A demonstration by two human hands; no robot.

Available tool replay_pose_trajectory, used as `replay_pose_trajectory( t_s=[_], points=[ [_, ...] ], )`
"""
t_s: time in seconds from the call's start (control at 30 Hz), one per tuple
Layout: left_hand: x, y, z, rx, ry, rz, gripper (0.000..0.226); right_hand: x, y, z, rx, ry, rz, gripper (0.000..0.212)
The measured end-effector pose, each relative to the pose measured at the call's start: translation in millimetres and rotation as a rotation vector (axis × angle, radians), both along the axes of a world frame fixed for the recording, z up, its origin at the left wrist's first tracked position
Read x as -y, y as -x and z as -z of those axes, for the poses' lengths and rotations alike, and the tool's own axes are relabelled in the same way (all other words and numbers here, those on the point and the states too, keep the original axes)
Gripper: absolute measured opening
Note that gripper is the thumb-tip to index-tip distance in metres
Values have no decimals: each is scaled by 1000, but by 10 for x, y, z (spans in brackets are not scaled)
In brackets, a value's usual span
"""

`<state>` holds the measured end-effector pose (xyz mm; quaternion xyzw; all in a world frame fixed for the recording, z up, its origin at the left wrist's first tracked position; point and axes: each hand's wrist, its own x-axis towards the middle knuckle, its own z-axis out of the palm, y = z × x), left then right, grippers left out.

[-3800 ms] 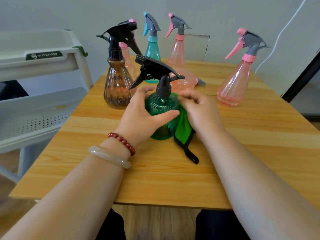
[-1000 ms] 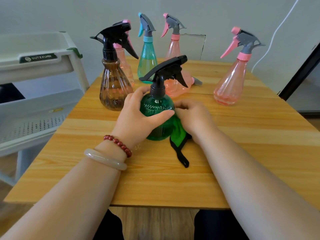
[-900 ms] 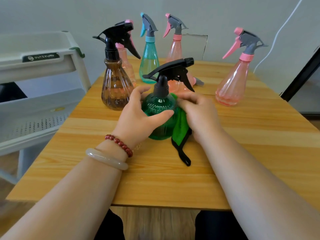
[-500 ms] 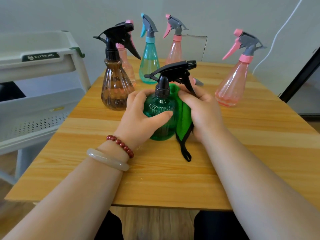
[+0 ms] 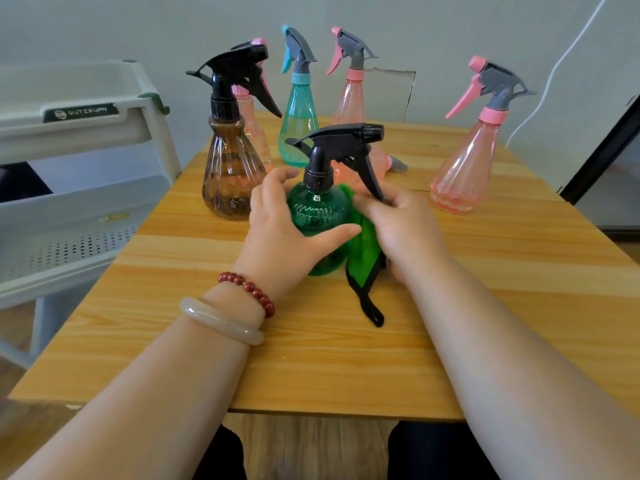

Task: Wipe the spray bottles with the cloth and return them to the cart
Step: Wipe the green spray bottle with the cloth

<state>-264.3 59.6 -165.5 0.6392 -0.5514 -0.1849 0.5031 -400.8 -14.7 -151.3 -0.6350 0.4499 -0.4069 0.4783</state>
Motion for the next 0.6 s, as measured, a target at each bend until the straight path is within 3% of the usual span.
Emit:
replay_pose_trajectory(
  t_s=[0.03, 0.1, 0.2, 0.27, 0.4, 0.47, 0.6],
  points=[
    [-4, -5, -7, 5, 9, -18, 83, 1, -3, 19, -168, 34, -8, 13],
    [-14, -27, -25, -46, 21, 21, 78, 10, -15, 44, -252, 56, 21, 17],
    [-14, -65, -25, -110, -5, 129, 79, -17, -25, -29, 203, 31, 27, 24],
    [1, -63, -9, -121, -9, 158, 83, -16, -29, -45, 320, 82, -13, 21],
    [3, 10, 11, -36, 3, 71, 83, 34, 7, 43, -77, 67, 9, 19],
    [-3, 3, 6, -48, -10, 59, 79, 36, 13, 61, -147, 1, 15, 21],
    [12, -35, 15, -139, -19, 149, 82, 22, -3, -25, 255, 86, 17, 26]
  ],
)
